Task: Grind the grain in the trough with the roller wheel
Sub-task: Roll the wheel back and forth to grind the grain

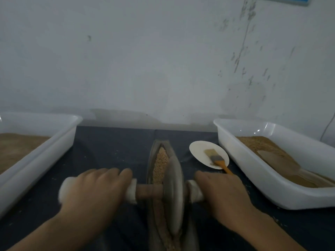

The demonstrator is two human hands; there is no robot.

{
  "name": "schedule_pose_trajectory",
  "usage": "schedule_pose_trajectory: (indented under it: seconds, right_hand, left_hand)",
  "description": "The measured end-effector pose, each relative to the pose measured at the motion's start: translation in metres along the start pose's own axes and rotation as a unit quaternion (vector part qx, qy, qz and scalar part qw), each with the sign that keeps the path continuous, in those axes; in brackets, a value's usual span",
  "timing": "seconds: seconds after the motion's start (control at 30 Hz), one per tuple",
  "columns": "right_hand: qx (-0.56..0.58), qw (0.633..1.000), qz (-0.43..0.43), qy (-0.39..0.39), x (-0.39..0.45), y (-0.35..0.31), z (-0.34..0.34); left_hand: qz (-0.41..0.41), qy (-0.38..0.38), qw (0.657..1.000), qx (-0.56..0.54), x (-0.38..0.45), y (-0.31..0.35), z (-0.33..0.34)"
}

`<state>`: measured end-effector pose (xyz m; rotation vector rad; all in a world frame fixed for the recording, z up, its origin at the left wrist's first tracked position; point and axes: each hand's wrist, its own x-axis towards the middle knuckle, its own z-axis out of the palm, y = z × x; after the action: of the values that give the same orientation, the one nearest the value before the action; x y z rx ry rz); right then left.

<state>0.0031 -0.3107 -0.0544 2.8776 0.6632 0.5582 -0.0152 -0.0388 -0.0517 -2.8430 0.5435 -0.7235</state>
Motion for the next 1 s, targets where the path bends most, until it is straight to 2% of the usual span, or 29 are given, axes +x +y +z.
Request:
schedule_pose_trajectory:
  seconds: [0.07, 0.13, 0.23, 0.37, 0.43, 0.47, 0.53, 0.67, 0.73, 0.8, 0.9, 1.0]
  right_hand:
    - [0.035, 0.999, 0.029, -0.007, 0.023, 0.010, 0.019]
    - [0.043, 0.998, 0.043, 0.021, 0.047, 0.017, 0.029]
    - [0.041, 0.996, 0.070, 0.036, 0.070, 0.022, 0.034]
    - [0.055, 0.995, 0.081, 0.013, 0.053, 0.017, 0.032]
    - [0.057, 0.993, 0.093, -0.042, 0.037, 0.015, 0.032]
    - [0.061, 0.988, 0.103, -0.096, 0.029, 0.015, 0.032]
    - [0.076, 0.974, 0.109, -0.183, 0.016, 0.015, 0.036]
    - [0.096, 0.967, 0.068, -0.225, 0.006, 0.012, 0.022]
    - [0.082, 0.973, 0.074, -0.204, 0.011, 0.008, 0.014]
    - [0.076, 0.985, 0.074, -0.140, 0.019, 0.010, 0.015]
    - [0.065, 0.996, 0.047, -0.028, 0.041, 0.018, 0.024]
    - [0.041, 0.998, 0.044, 0.017, 0.061, 0.021, 0.025]
  left_hand:
    - [-0.053, -0.012, 0.997, 0.054, 0.031, -0.008, 0.018]
    - [-0.077, -0.018, 0.995, 0.057, 0.060, -0.017, 0.032]
    - [-0.087, -0.019, 0.995, 0.053, 0.085, -0.022, 0.038]
    - [-0.066, -0.023, 0.997, 0.038, 0.066, -0.013, 0.023]
    - [-0.027, -0.004, 0.999, 0.036, 0.042, -0.007, 0.010]
    - [-0.003, 0.019, 1.000, 0.007, 0.027, -0.004, 0.004]
    - [0.054, 0.092, 0.994, -0.026, 0.001, -0.003, -0.003]
    - [0.085, 0.141, 0.986, -0.017, -0.009, -0.004, -0.004]
    - [0.060, 0.114, 0.991, -0.030, 0.009, 0.000, -0.001]
    - [0.005, 0.014, 1.000, -0.004, 0.035, 0.000, 0.003]
    - [-0.071, -0.035, 0.997, 0.019, 0.063, -0.013, 0.025]
    - [-0.098, -0.047, 0.994, 0.011, 0.074, -0.020, 0.034]
